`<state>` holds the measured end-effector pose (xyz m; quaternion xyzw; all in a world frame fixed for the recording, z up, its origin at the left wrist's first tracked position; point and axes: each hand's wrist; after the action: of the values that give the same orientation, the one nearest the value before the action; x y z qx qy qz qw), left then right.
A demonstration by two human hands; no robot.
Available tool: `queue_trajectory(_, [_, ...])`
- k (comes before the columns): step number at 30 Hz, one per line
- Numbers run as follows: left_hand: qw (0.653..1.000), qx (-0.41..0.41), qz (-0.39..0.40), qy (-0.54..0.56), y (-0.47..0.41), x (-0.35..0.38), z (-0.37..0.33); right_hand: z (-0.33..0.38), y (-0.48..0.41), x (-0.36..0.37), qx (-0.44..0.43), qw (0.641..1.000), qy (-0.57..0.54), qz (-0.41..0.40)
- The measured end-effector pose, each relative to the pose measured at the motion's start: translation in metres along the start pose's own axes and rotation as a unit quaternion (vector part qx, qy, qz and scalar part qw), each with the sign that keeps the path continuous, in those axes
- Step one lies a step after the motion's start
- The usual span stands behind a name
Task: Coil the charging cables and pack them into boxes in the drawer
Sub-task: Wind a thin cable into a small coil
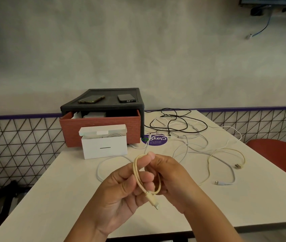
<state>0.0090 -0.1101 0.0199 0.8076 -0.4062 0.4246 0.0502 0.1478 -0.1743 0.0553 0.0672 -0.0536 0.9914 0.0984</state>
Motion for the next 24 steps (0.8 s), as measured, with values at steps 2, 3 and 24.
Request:
queue_trajectory(2, [0.998, 0.046, -0.036, -0.03, 0.0, 0.0, -0.001, -0.004, 0.0, 0.002, -0.011, 1.0, 0.006, -0.006])
queue_trajectory(3, [0.996, 0.055, -0.052, -0.037, 0.001, 0.006, -0.001, -0.006, -0.001, 0.003, -0.015, 1.0, 0.005, -0.011])
queue_trajectory(24, [0.683, 0.316, -0.266, -0.602, -0.006, 0.022, 0.004, 0.002, 0.002, -0.001, -0.027, 0.996, 0.047, -0.075])
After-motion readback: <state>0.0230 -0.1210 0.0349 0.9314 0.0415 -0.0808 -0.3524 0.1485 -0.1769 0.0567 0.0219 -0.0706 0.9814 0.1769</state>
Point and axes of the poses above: each hand's wrist, its own y-axis away from the middle knuckle, its own x-axis out of the palm, z = x × y, and after that the axes turned 9 degrees about -z, right-handed
